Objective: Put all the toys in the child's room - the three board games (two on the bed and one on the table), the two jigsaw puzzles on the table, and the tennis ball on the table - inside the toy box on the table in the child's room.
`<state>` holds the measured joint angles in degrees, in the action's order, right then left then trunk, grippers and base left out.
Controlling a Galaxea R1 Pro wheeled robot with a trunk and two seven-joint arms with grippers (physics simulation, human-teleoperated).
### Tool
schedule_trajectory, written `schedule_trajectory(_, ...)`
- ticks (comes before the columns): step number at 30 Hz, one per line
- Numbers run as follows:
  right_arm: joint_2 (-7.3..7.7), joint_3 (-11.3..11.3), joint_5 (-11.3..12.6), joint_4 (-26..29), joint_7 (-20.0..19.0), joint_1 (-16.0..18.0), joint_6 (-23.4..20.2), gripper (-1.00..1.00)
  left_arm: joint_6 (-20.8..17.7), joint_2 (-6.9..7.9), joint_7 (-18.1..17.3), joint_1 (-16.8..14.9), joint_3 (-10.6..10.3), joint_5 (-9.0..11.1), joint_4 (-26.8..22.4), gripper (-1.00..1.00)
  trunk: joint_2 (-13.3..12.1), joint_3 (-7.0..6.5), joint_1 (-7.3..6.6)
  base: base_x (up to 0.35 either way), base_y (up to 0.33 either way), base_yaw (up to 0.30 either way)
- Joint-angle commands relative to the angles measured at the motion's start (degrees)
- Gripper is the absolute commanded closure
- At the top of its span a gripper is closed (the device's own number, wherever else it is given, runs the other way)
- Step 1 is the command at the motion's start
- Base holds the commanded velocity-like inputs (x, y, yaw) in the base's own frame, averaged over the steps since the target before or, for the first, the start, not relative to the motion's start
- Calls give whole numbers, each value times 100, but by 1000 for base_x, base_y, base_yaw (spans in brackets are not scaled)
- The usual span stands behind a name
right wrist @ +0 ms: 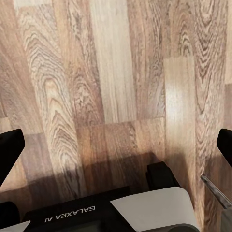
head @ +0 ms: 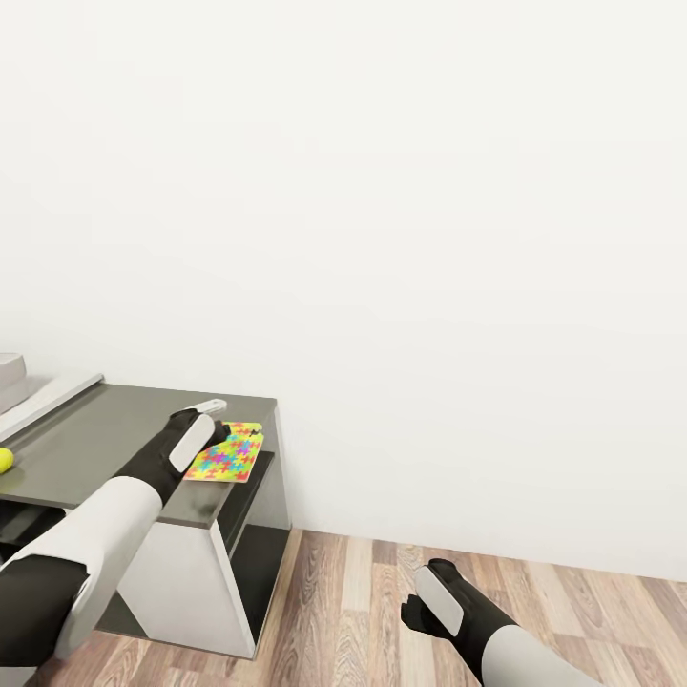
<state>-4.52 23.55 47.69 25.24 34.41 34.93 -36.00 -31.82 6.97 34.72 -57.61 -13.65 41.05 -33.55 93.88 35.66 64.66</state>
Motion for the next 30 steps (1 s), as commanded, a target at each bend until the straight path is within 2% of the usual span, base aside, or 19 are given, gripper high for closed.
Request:
schedule_trajectory(1, 4, 43, 56, 8, 48, 5, -12, -100, -10, 13, 53, -4, -48, 60, -10, -100, 3, 6, 0, 0, 0, 0)
schedule_trajectory(30, 4, 45, 56, 8, 48, 5, -12, -100, 1, 18, 53, -4, -57, 55, -11, -100, 3, 6, 0, 59, 51, 0)
